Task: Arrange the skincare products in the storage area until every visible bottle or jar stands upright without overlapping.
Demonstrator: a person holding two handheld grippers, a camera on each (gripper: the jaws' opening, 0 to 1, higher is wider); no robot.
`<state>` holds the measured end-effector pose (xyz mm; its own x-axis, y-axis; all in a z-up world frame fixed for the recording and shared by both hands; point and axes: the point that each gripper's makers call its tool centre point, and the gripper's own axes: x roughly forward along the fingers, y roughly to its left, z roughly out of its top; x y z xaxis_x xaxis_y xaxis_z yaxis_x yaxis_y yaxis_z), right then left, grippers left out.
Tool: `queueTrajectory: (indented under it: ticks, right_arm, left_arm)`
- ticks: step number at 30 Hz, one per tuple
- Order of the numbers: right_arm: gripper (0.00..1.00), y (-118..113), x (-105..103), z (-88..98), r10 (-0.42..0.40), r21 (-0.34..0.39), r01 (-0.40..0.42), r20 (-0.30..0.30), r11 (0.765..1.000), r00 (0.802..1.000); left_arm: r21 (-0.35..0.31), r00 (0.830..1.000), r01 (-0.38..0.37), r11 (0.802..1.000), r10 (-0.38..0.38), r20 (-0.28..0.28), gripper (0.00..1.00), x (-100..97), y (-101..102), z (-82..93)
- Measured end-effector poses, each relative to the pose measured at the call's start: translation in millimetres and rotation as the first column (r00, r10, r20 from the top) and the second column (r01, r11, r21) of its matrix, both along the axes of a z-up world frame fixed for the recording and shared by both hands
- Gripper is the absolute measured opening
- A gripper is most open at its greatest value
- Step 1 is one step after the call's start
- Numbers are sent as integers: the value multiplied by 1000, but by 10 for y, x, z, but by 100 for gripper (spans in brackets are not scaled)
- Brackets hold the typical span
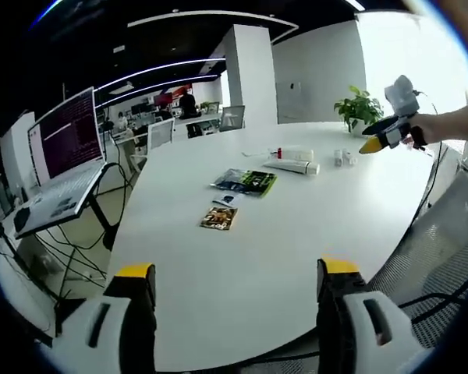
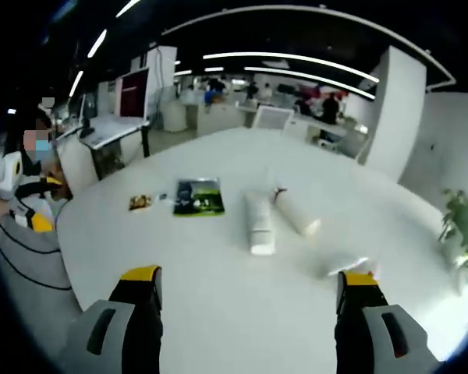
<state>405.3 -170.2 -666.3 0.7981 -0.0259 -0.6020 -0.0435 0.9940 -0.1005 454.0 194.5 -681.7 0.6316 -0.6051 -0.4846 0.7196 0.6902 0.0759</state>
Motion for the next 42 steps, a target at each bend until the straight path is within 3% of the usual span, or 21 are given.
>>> queueTrajectory:
  ticks: [2, 8, 12, 17, 23, 35, 42]
  right_arm:
    - [92, -39, 54, -38, -1, 8, 1, -32, 1000, 999]
    - [88, -97, 320, -87, 0, 35, 1, -48, 999, 999]
    - [89, -49, 482, -185, 38, 61, -32, -103, 998, 994]
    - [87, -84, 682, -207, 47, 88, -37, -118, 995, 992]
    - [87, -102, 792, -296, 57, 104, -40, -168, 994, 984]
    - [87, -170, 1112, -153, 85, 84, -70, -190, 994, 978]
    - [86, -228, 1387, -56, 135, 61, -123, -254, 991, 958]
  left_arm:
    - [8, 1000, -1, 1000, 1, -2, 79, 4, 7, -11]
    - [6, 1000, 6, 1000, -6, -12, 78, -8, 2, -25]
    - [13, 1000, 2, 1000, -2, -30, 75, -15, 22, -61]
    - [23, 999, 30, 999, -29, -42, 73, -49, -8, -90]
    - [20, 999, 24, 1000, -23, -45, 71, -45, 2, -91]
    - [26, 999, 23, 999, -22, -48, 69, -44, 23, -107]
    - [24, 999, 24, 999, -23, -46, 69, -43, 19, -104]
